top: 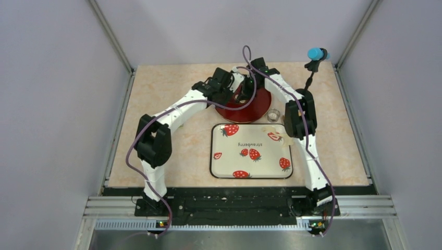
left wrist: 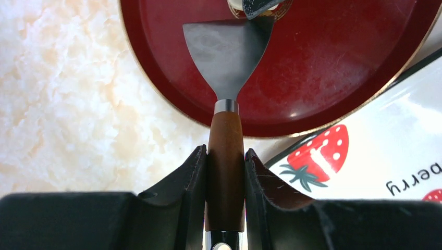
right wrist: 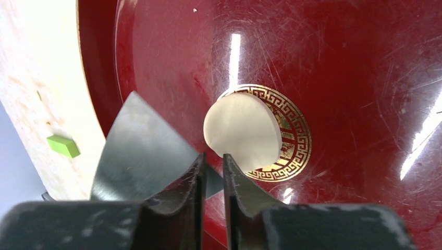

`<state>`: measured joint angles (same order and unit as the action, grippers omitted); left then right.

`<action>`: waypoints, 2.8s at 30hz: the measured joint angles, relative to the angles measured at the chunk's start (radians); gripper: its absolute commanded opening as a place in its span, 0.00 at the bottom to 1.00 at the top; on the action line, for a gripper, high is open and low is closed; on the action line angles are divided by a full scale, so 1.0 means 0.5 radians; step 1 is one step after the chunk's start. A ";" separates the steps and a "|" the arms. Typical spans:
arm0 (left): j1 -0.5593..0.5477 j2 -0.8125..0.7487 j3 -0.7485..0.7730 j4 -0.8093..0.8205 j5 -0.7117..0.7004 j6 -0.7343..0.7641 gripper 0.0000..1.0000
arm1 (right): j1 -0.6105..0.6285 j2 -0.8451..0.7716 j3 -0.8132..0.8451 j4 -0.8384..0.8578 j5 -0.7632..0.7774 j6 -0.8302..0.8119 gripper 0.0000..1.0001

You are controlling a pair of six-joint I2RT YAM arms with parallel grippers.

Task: Roll out the dumpling wrappers from the dough

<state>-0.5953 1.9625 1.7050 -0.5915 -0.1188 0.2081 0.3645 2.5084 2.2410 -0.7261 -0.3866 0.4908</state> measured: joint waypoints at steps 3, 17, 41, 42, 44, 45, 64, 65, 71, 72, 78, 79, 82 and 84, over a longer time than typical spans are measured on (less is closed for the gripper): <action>0.002 -0.153 -0.119 0.037 -0.027 -0.009 0.00 | 0.000 0.000 0.000 0.004 -0.013 -0.004 0.39; 0.143 -0.646 -0.638 0.422 -0.056 -0.366 0.00 | 0.002 -0.175 -0.297 0.151 -0.036 -0.047 0.62; 0.452 -1.386 -1.601 0.803 0.011 -1.004 0.00 | 0.002 -1.048 -1.099 0.188 0.034 -0.253 0.95; 0.453 -1.437 -1.652 0.800 0.011 -1.006 0.00 | 0.002 -1.127 -1.172 0.188 0.046 -0.266 0.97; 0.453 -1.511 -1.725 0.792 0.011 -1.008 0.00 | -0.002 -1.267 -1.295 0.183 0.063 -0.282 0.99; 0.454 -1.556 -1.768 0.787 0.011 -1.012 0.00 | -0.002 -1.344 -1.363 0.181 0.072 -0.292 0.99; 0.452 -1.645 -2.112 0.651 0.111 -1.215 0.23 | -0.035 -1.878 -2.088 0.134 0.150 -0.320 0.99; 0.452 -1.645 -2.129 0.649 0.112 -1.228 0.30 | -0.040 -1.891 -2.091 0.131 0.153 -0.321 0.99; 0.452 -1.662 -2.172 0.650 0.121 -1.295 0.53 | -0.063 -1.962 -2.126 0.134 0.153 -0.335 0.99; 0.452 -1.670 -2.177 0.651 0.127 -1.306 0.58 | -0.064 -1.964 -2.127 0.127 0.153 -0.336 0.99; 0.452 -1.711 -2.192 0.706 0.153 -1.408 0.78 | -0.068 -1.978 -2.142 0.112 0.153 -0.349 0.99; 0.452 -1.724 -2.198 0.726 0.153 -1.424 0.80 | -0.069 -1.982 -2.142 0.111 0.153 -0.350 0.99; 0.455 -1.778 -2.229 0.793 0.154 -1.490 0.86 | -0.069 -2.005 -2.143 0.108 0.151 -0.352 0.99; 0.468 -1.823 -2.261 0.852 0.163 -1.554 0.88 | -0.071 -2.030 -2.145 0.109 0.144 -0.353 0.99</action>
<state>-0.3611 1.0508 0.5743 -0.1654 -0.0372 -0.5690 0.3290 1.4933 1.1683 -0.6716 -0.3145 0.3141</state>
